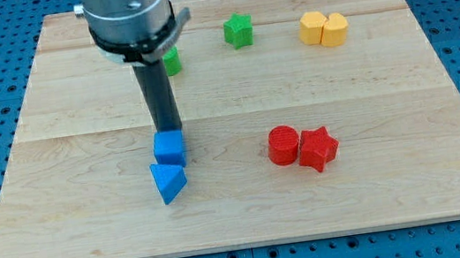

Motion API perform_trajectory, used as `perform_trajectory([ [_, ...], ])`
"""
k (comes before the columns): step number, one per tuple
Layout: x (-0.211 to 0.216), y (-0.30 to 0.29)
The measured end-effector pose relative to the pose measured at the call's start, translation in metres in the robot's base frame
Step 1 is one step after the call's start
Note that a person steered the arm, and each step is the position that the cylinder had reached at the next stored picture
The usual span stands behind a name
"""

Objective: Join the green star with the green circle

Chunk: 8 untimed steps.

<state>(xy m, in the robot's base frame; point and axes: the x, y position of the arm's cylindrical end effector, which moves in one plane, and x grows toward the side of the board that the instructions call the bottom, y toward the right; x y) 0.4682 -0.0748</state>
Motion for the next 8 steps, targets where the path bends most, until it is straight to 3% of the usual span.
perform_trajectory([
  [1, 0.02, -0.009],
  [3, -0.106, 0.066],
  [4, -0.139, 0.12],
  [6, -0.202, 0.157],
  [7, -0.215, 0.108],
  [8, -0.162, 0.078],
])
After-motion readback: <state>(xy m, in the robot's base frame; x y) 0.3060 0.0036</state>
